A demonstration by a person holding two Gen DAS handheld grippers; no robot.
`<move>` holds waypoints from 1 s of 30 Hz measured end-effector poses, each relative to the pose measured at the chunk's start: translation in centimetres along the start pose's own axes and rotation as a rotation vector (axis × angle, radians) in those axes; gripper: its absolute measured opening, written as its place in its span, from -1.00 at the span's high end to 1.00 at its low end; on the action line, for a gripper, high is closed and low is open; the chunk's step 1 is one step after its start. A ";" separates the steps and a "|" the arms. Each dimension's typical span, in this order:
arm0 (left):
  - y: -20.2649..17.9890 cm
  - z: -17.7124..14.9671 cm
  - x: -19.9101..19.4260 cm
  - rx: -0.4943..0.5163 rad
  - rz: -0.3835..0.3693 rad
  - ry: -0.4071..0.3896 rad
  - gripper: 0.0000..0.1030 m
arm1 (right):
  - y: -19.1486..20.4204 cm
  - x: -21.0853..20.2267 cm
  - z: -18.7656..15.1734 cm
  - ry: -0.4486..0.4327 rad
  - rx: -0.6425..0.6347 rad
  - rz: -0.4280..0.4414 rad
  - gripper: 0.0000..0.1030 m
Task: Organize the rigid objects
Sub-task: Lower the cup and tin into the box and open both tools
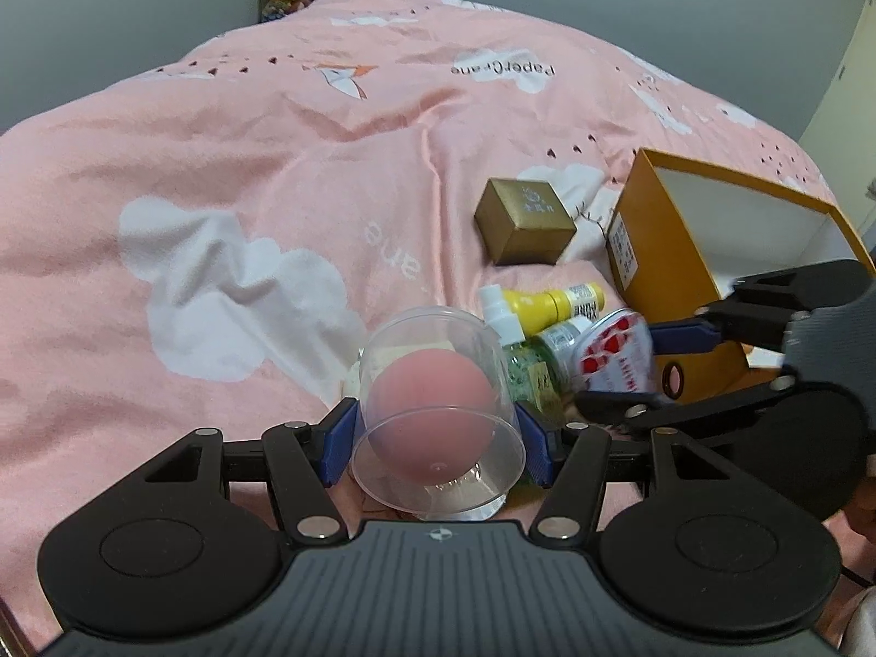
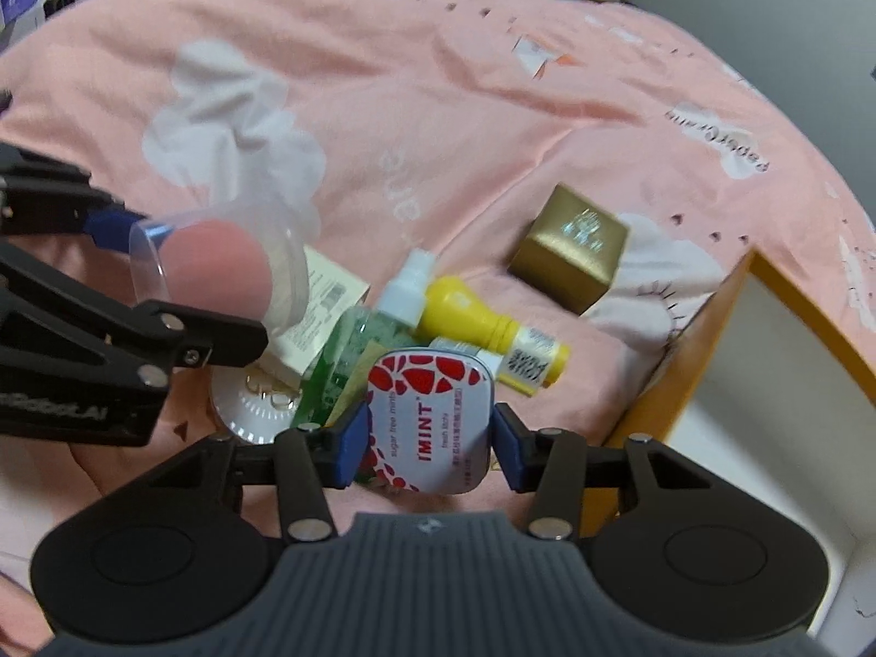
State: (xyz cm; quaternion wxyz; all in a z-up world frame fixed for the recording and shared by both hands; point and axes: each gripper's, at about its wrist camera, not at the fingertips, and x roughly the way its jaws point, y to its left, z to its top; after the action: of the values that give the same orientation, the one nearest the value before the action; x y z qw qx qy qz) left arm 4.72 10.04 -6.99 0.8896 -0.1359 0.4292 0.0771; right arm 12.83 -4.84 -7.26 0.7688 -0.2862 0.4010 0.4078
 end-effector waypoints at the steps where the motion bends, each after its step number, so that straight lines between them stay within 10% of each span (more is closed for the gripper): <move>1: 0.0 0.0 -0.2 -0.007 0.002 -0.010 -0.34 | -0.2 -0.6 0.0 -0.015 0.012 -0.002 0.06; 16: -6.2 3.6 -3.6 0.029 -0.153 -0.190 -0.34 | -6.2 -11.2 -0.7 -0.227 0.150 -0.157 0.06; 30: -17.5 6.8 2.1 0.250 -0.319 -0.146 -0.34 | -16.0 -11.8 -7.2 -0.077 0.342 -0.301 0.06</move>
State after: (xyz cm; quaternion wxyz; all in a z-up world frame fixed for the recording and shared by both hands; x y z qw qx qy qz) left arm 15.48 -4.48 -1.51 0.9292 -0.0848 0.3429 -0.1087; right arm 19.70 -23.14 0.90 0.8729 -0.1926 0.3875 0.2252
